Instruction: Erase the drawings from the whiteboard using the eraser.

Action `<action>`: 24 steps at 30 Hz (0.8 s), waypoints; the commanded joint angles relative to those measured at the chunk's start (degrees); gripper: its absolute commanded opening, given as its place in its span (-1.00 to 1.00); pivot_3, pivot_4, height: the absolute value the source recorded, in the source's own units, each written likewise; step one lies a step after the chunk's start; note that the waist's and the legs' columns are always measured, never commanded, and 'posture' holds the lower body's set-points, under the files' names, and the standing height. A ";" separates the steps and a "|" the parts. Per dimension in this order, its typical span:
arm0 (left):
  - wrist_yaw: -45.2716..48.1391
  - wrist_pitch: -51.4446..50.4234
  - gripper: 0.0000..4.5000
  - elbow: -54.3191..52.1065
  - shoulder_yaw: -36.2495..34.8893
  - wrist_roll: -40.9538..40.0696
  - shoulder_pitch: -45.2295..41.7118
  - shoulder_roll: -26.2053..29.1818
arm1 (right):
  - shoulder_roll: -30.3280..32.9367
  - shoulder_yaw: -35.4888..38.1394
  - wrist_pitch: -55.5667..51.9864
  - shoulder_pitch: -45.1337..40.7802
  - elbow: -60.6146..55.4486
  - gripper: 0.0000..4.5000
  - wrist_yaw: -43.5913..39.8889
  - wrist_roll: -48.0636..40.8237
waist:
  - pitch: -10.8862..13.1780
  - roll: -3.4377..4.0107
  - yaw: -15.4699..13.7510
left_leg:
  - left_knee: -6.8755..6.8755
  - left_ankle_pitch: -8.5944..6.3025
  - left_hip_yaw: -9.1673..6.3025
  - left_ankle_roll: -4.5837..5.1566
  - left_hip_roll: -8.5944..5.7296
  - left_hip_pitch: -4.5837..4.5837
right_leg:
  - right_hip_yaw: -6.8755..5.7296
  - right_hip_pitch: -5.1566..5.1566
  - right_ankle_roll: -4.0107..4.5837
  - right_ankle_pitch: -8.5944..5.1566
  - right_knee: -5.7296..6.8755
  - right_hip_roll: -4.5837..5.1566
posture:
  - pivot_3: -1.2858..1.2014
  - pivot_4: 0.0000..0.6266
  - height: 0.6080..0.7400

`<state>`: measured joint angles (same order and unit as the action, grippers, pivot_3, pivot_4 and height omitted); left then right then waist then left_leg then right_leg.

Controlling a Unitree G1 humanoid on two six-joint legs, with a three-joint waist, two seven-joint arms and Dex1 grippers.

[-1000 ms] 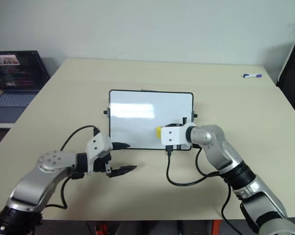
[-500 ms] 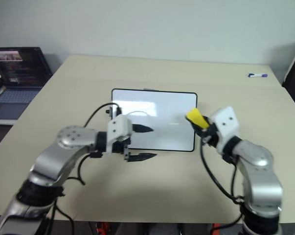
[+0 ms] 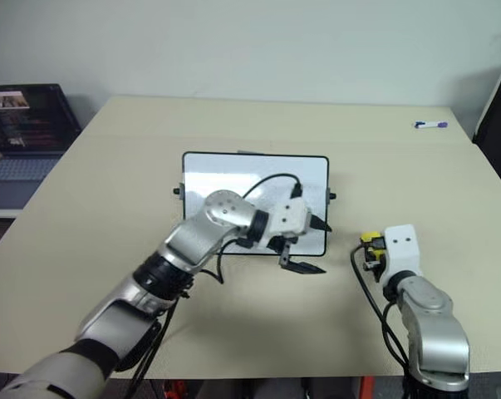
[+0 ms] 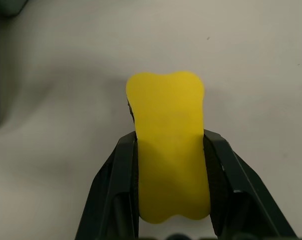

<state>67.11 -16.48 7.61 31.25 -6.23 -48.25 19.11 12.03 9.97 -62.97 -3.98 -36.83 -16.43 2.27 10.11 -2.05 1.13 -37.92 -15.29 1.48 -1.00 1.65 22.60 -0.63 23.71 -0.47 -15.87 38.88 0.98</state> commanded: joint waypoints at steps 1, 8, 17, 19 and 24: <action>0.52 4.27 1.00 1.24 0.70 2.73 -2.13 -1.45 | -2.22 1.04 2.28 -2.34 1.46 -0.42 4.03 -0.20 | 0.00 0.00 0.05 | 0.00 0.00 -0.02 0.00 0.00 0.05 | -0.01 0.03 0.01 0.00 0.00 0.00 | 0.03 -0.52 1.00; 0.50 4.79 1.00 1.11 -0.07 3.88 -1.22 -2.76 | -2.91 3.24 3.30 -5.51 5.86 0.14 6.32 -2.10 | 0.00 0.00 0.18 | -0.04 0.00 0.00 0.00 -0.06 0.20 | -0.01 0.13 0.06 0.04 0.01 0.05 | 0.03 -0.52 1.00; -4.98 2.72 1.00 -4.54 -6.79 2.65 3.38 0.06 | -1.62 1.93 10.13 -5.45 2.95 0.98 4.36 -5.20 | -0.02 0.03 0.64 | -0.03 0.00 0.00 0.01 -0.02 0.19 | 0.01 0.18 0.09 0.06 0.07 0.04 | 0.03 -0.52 1.00; -7.96 -1.26 1.00 -9.37 -12.83 0.16 7.16 2.67 | -0.13 -0.69 11.06 -3.40 -2.13 0.98 0.41 -8.11 | -0.03 0.06 0.77 | -0.03 0.00 0.01 0.00 0.01 0.21 | 0.04 0.27 0.09 0.06 0.11 0.04 | 0.03 -0.52 1.00; -20.43 -16.32 1.00 -28.94 -30.57 -5.33 23.33 6.24 | 2.92 -4.88 19.48 6.54 -9.89 0.98 -5.86 -12.32 | -0.06 0.10 0.79 | 0.06 -0.01 -0.17 0.00 0.23 0.23 | -0.01 0.33 0.19 0.10 0.12 0.05 | 0.03 -0.52 1.00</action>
<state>50.75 -29.21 -14.06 4.75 -9.45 -27.12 25.65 14.83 4.86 -48.26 1.27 -43.96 -20.89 -8.63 10.05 -1.95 1.91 -37.85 -15.30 1.25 -1.01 1.88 22.86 -0.69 24.03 -0.28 -15.78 38.97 1.04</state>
